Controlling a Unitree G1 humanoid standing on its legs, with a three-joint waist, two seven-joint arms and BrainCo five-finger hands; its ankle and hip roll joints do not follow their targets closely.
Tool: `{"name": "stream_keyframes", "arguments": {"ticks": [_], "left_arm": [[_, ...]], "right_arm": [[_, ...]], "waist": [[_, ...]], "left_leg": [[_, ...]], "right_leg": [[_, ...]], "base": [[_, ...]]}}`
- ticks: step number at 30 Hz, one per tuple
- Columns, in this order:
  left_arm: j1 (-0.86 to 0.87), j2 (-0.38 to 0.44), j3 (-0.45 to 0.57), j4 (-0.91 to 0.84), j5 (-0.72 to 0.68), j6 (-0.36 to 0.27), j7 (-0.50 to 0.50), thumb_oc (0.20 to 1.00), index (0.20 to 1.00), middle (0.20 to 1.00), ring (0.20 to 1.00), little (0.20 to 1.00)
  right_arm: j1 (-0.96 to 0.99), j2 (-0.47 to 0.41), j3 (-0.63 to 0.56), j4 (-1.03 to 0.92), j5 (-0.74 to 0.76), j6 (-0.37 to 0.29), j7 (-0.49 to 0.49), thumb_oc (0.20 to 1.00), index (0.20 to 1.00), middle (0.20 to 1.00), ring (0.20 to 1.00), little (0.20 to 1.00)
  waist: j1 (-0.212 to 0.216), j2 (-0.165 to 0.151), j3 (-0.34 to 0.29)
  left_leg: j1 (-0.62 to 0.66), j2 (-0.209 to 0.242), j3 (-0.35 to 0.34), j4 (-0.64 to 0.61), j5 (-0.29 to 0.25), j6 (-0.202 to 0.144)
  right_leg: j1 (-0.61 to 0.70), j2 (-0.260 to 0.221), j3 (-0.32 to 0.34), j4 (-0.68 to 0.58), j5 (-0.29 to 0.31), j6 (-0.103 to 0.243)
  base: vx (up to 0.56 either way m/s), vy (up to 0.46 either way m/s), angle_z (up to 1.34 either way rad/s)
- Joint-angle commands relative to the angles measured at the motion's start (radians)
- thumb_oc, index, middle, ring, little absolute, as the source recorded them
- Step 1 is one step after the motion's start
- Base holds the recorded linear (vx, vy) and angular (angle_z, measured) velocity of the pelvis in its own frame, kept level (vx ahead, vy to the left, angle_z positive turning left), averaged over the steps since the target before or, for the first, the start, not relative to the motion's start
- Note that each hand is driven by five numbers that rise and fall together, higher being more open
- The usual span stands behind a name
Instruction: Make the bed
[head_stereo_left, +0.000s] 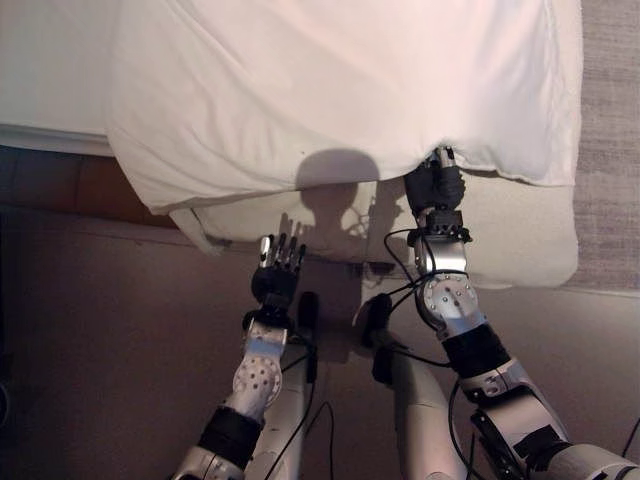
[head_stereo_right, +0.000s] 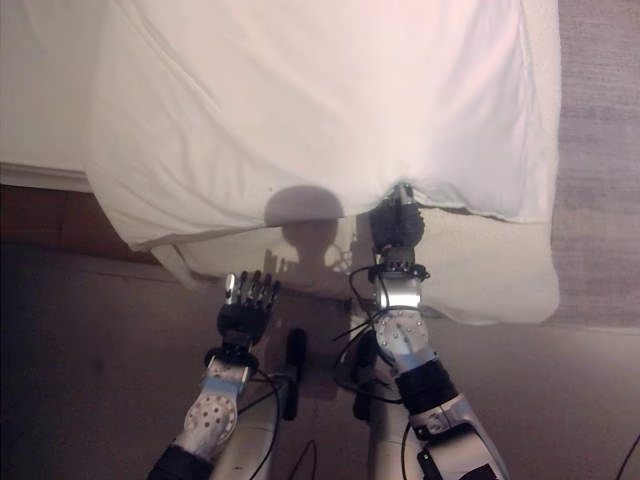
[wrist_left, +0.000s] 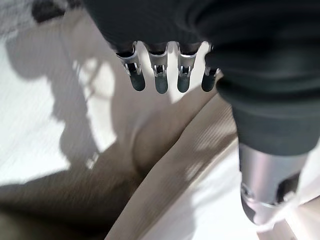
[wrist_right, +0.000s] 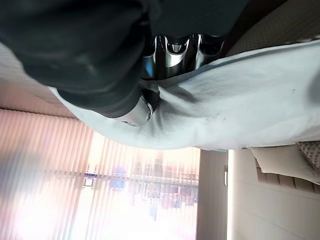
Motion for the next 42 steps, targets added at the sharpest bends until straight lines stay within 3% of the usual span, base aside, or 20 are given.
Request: {"name": "stream_keyframes", "arguments": {"ticks": [1,10,23,32,34,35,36,38,42], "left_arm": [[-0.026,-0.012,-0.015,-0.021,-0.023,0.04,-0.092,1.0,1.0,1.0,1.0,1.0],[-0.192,-0.039,-0.034,0.035,-0.07,0.068,-0.169,1.0,1.0,1.0,1.0,1.0],[-0.336,-0.035,0.087,0.055,-0.127,0.022,-0.253,1.0,1.0,1.0,1.0,1.0],[-0.325,-0.04,0.147,0.012,-0.144,0.075,-0.397,1.0,1.0,1.0,1.0,1.0],[-0.317,-0.041,0.159,0.0,-0.143,0.038,-0.386,1.0,1.0,1.0,1.0,1.0],[-0.322,-0.04,0.166,-0.001,-0.139,-0.013,-0.346,1.0,1.0,1.0,1.0,1.0],[-0.322,-0.04,0.166,-0.002,-0.139,-0.013,-0.344,1.0,1.0,1.0,1.0,1.0],[-0.345,-0.02,0.172,0.021,-0.11,-0.079,-0.263,1.0,1.0,1.0,1.0,1.0],[-0.376,0.003,0.196,0.07,-0.073,-0.131,-0.173,1.0,1.0,1.0,1.0,1.0]], "right_arm": [[0.077,0.025,0.053,-0.248,-0.088,-0.025,0.138,0.2,0.2,0.2,0.2,0.2],[0.083,0.07,0.123,-0.241,-0.049,-0.031,0.155,0.2,0.2,0.2,0.2,0.2],[0.1,0.098,0.138,-0.256,-0.035,-0.049,0.153,0.2,0.2,0.2,0.2,0.2],[0.123,0.115,0.114,-0.267,-0.035,-0.045,0.195,0.2,0.2,0.2,0.2,0.2],[0.13,0.114,0.114,-0.278,-0.042,-0.046,0.196,0.2,0.2,0.2,0.2,0.2],[0.136,0.115,0.12,-0.281,-0.044,-0.043,0.192,0.2,0.2,0.2,0.2,0.2],[0.136,0.115,0.12,-0.281,-0.045,-0.043,0.192,0.2,0.2,0.2,0.2,0.2],[0.135,0.108,0.123,-0.28,-0.051,-0.048,0.173,0.2,0.2,0.2,0.2,0.2],[0.13,0.105,0.127,-0.274,-0.052,-0.049,0.155,0.2,0.2,0.2,0.2,0.2]], "waist": [[-0.046,-0.009,-0.075],[-0.08,-0.038,-0.101],[-0.1,-0.053,-0.128],[-0.094,-0.063,-0.14],[-0.091,-0.066,-0.141],[-0.09,-0.067,-0.14],[-0.09,-0.067,-0.14],[-0.091,-0.067,-0.139],[-0.094,-0.064,-0.136]], "left_leg": [[-0.038,-0.021,0.025,-0.074,0.049,0.013],[-0.041,-0.011,0.041,-0.066,0.044,0.011],[-0.058,-0.003,0.054,-0.041,0.029,0.008],[-0.065,-0.002,0.048,-0.041,0.029,0.008],[-0.066,-0.002,0.045,-0.042,0.029,0.008],[-0.067,-0.003,0.044,-0.04,0.028,0.009],[-0.067,-0.003,0.043,-0.039,0.028,0.009],[-0.067,-0.003,0.043,-0.037,0.027,0.009],[-0.064,-0.004,0.045,-0.037,0.026,0.009]], "right_leg": [[0.005,-0.032,0.03,-0.037,0.009,0.138],[-0.003,-0.018,0.053,-0.039,0.012,0.135],[-0.023,-0.009,0.066,-0.021,0.004,0.133],[-0.028,-0.003,0.067,-0.019,0.003,0.133],[-0.028,-0.003,0.066,-0.02,0.003,0.133],[-0.028,-0.003,0.066,-0.018,0.003,0.132],[-0.029,-0.003,0.066,-0.018,0.003,0.132],[-0.029,-0.004,0.065,-0.013,0.002,0.132],[-0.026,-0.006,0.065,-0.014,0.001,0.133]], "base": [[-0.01,0.0,-0.11],[0.0,0.0,-0.03],[0.01,-0.005,-0.04],[0.0,0.0,0.0],[0.0,0.0,0.0],[0.0,0.0,0.0],[0.0,0.0,0.0],[0.0,0.0,0.0],[0.0,0.0,0.0]]}}
